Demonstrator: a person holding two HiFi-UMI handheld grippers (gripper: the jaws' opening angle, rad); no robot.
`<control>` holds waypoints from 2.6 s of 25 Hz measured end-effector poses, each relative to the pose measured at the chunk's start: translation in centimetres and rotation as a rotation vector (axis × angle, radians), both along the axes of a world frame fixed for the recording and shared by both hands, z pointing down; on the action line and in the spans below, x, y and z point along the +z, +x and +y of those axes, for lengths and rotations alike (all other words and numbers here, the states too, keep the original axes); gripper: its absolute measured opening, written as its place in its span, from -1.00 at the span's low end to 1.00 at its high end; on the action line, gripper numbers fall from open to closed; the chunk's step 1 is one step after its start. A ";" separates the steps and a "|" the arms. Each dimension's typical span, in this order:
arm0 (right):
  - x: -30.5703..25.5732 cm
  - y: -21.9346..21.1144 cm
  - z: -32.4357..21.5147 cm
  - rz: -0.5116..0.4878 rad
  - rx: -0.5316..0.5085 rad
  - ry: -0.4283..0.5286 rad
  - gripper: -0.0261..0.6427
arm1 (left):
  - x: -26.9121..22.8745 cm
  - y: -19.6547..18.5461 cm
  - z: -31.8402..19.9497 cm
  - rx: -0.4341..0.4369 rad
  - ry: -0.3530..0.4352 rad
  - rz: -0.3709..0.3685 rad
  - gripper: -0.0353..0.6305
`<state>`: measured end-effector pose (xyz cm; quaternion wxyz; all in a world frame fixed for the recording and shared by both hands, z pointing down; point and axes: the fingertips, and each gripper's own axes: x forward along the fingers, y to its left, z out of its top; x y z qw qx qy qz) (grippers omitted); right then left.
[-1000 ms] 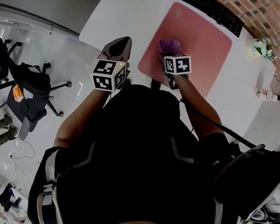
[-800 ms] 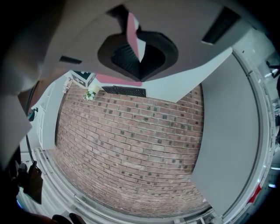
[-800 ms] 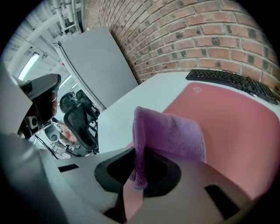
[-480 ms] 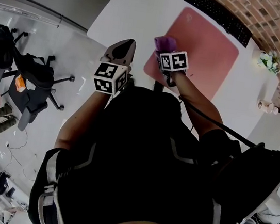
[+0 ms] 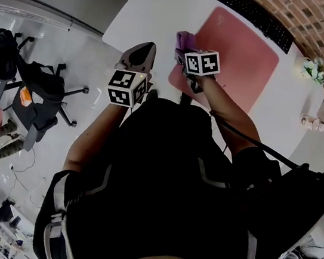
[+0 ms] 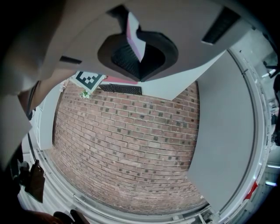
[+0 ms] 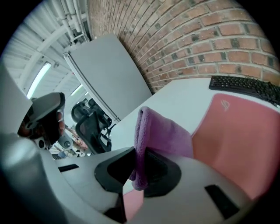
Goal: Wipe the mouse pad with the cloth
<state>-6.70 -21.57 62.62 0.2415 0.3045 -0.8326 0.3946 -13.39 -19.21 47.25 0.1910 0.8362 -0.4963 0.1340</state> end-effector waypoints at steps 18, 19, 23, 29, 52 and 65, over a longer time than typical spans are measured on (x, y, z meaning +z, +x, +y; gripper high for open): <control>-5.7 30.7 1.4 0.024 0.705 0.176 -0.76 | -0.3 12.4 -2.8 0.302 0.028 0.045 -0.89; -5.3 32.7 2.0 0.041 0.745 0.174 -0.76 | -0.4 13.3 -2.8 0.321 0.029 0.043 -0.88; -3.5 39.2 4.5 0.160 0.857 0.162 -0.76 | -0.1 16.4 -2.9 0.403 0.031 0.019 -0.88; -0.9 44.3 6.6 0.323 0.878 0.112 -0.76 | 0.3 19.6 -2.9 0.440 0.023 0.000 -0.89; 3.1 36.1 2.5 0.275 0.639 0.036 -0.76 | -0.1 16.4 -1.8 0.332 0.021 -0.032 -0.89; 3.7 29.0 -0.1 0.232 0.502 0.025 -0.76 | -0.5 12.3 -1.2 0.241 0.024 -0.038 -0.89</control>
